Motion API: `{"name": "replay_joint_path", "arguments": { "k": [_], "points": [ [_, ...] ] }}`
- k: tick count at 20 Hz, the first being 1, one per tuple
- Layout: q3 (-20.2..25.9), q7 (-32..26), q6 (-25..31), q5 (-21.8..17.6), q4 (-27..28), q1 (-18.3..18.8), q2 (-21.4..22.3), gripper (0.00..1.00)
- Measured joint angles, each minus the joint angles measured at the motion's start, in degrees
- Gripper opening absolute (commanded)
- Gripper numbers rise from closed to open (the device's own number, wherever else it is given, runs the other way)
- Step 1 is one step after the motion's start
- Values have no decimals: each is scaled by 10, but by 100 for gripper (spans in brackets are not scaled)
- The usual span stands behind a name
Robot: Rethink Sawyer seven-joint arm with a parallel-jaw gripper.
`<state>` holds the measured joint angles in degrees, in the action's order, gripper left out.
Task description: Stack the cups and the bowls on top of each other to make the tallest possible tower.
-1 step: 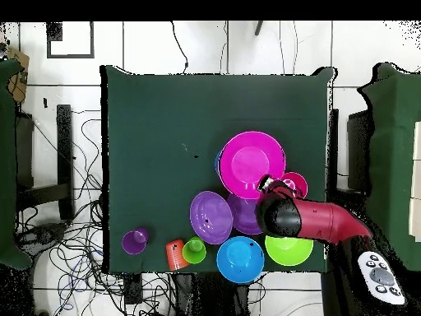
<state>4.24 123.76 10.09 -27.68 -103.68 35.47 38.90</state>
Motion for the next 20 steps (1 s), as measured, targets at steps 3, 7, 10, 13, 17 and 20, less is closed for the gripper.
{"name": "replay_joint_path", "arguments": {
  "k": [3, 7, 10, 13, 17, 20],
  "points": [
    [0, 0, 0, 6, -2, 0, 0, 0],
    [-2, 0, 0, 19, -6, -4, 0, 0],
    [-5, 0, 0, 25, -8, -9, 0, 0],
    [-7, 0, 0, 33, -10, -14, 0, 0],
    [-9, 0, 0, 41, -12, -21, 0, 0],
    [-10, 0, -1, 45, -13, -26, 0, 0]
  ]
}}
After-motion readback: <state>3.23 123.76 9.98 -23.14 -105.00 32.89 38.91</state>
